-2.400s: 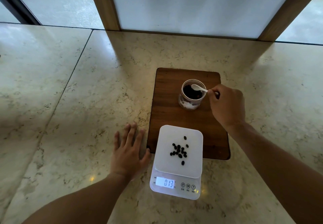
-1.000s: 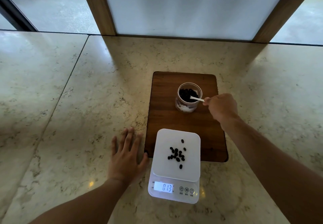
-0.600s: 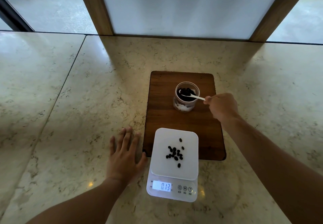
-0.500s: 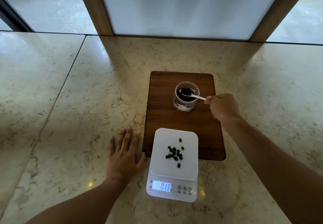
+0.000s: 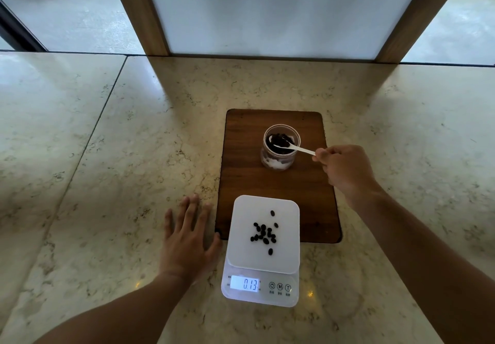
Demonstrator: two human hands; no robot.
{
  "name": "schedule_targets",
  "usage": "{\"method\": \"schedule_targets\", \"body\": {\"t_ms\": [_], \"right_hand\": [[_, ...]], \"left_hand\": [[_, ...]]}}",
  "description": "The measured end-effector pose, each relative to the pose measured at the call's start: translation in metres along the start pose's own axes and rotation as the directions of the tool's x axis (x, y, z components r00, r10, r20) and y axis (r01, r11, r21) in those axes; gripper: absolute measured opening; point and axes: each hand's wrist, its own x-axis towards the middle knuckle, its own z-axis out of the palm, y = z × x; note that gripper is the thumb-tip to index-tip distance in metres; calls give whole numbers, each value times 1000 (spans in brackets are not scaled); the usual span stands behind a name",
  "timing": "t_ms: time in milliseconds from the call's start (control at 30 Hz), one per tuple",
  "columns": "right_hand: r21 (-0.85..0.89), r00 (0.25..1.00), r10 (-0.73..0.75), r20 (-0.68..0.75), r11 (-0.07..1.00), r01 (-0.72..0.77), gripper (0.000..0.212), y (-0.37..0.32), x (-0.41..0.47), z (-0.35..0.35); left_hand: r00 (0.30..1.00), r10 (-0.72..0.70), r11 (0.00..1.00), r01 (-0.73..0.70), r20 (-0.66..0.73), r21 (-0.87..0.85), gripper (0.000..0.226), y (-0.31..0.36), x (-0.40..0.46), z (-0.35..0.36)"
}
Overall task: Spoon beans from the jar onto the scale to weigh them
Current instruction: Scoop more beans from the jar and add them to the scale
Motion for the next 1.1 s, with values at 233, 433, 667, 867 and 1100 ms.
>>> {"method": "schedule_targets", "body": {"t_ms": [233,433,667,867,1100], "right_hand": [[-21,996,-9,86,1000,11,26,20,-32,-15],[-47,984,-38,176,998,47,27,47,-61,-12],[-123,964,-58,259,988,92,22,72,-84,0],[-144,968,-93,234,981,130,20,86,-92,8],[-150,974,-182,137,968,202,18,93,-96,8]], "left_hand": [[1000,-5,1000,5,4,5,76,-1,-1,1],[1000,-5,1000,5,-11,-5,74,0,-1,1],[1000,-22,1000,22,-18,-20,74,2,-1,0],[1000,-21,1000,21,-20,-17,73,1,-1,2],[999,-13,1000,12,-39,-26,72,0,-1,4]]}}
